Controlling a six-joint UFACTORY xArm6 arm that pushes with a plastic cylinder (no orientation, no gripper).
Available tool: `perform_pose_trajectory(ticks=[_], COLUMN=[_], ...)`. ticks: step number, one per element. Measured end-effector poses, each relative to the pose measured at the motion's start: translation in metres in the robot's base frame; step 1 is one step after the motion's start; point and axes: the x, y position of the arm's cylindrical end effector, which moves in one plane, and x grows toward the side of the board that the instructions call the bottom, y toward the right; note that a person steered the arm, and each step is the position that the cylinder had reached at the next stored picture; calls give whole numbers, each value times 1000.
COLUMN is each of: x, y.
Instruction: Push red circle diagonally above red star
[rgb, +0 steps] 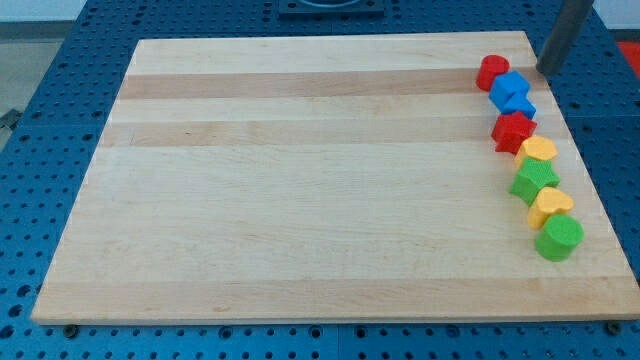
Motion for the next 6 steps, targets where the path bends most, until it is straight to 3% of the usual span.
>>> perform_pose_trajectory(ticks=[2, 3, 4, 6], x=[0, 0, 0, 41], y=[-6, -37, -104, -189])
